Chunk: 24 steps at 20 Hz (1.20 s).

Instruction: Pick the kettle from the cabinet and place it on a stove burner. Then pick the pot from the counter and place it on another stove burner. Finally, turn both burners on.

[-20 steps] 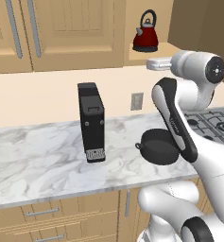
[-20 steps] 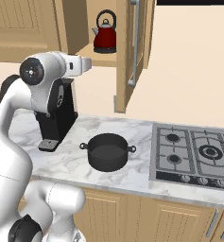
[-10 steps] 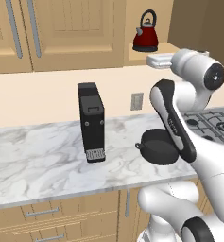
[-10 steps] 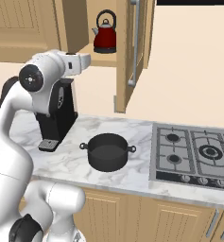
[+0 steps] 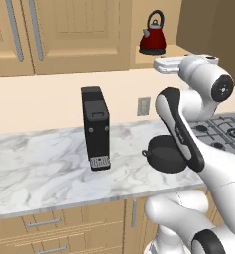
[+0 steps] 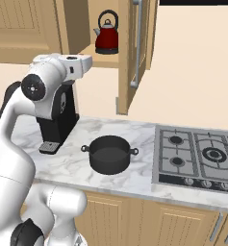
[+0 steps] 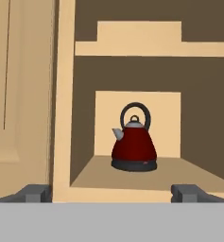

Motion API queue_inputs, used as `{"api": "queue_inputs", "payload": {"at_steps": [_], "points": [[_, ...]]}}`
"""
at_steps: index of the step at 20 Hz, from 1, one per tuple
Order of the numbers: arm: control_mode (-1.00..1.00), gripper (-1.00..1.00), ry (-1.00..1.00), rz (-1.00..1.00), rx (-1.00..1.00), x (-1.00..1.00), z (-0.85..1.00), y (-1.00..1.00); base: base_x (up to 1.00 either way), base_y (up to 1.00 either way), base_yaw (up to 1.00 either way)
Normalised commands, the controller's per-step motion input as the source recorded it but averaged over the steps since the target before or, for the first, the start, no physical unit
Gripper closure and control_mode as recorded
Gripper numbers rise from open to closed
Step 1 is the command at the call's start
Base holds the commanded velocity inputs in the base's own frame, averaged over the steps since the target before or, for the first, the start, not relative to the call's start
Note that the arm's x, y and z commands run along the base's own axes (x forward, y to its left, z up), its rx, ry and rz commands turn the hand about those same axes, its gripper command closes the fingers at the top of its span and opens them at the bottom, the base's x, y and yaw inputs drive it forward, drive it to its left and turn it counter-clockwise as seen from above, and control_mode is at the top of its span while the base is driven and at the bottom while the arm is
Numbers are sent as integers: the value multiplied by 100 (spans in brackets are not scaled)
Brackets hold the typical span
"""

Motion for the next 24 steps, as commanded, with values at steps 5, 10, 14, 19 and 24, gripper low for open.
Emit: {"api": "queue_inputs", "payload": {"at_steps": [5,10,14,19,24], "points": [[-100,-100,0,0,0,8,0,0,0,0,0],[-100,-100,0,0,0,17,0,-4,0,0,0],[-100,-100,3,0,0,21,0,-11,0,0,0],[-100,-100,10,0,2,19,1,-17,0,0,0],[-100,-100,18,0,4,8,16,-25,0,0,0]]}}
